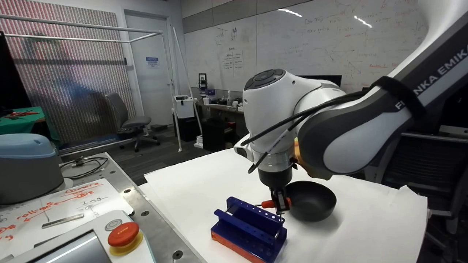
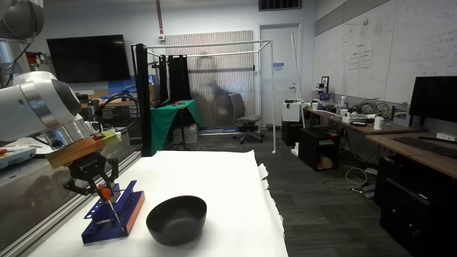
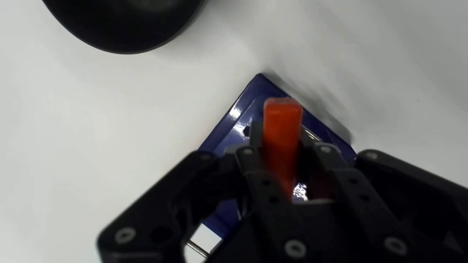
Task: Pick up the orange object and put it in the black bowl.
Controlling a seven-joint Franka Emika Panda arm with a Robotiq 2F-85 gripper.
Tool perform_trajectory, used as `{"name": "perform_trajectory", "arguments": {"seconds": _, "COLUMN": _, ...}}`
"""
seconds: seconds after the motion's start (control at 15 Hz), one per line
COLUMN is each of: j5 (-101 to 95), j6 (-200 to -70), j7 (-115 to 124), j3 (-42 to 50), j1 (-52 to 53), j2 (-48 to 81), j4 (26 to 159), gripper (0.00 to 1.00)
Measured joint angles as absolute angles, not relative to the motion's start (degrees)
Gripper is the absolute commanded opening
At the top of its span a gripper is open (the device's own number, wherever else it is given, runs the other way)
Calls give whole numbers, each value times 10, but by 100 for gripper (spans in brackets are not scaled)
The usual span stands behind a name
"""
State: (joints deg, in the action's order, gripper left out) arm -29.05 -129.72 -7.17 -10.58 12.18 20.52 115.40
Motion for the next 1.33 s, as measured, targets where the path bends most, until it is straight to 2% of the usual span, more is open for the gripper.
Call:
{"name": "perform_trajectory", "arguments": {"seconds": 0.4, "j5": -297, "j6": -1268, "j7": 45, "j3": -101, "j1": 130, "j2": 91, "j4": 1206, "gripper": 12}}
{"name": "perform_trajectory", "arguments": {"seconds": 0.73, "j5": -400, "j6": -1225, "j7": 192, "j3": -94, "j1": 124, "j2": 3, "j4": 1261, "gripper": 12}}
{"name": "perform_trajectory", "arguments": {"seconds": 1.0, "j5": -526, "j6": -1202, "j7": 338, "j3": -89, "j1": 105, "j2": 31, "j4": 1277, "gripper": 12}}
{"name": "perform_trajectory", "arguments": {"seconds": 1.33, "j5": -542, "j6": -1137, "j7": 391, "j3": -78, "j1": 99, "j2": 126, "j4": 1245, "gripper": 12}}
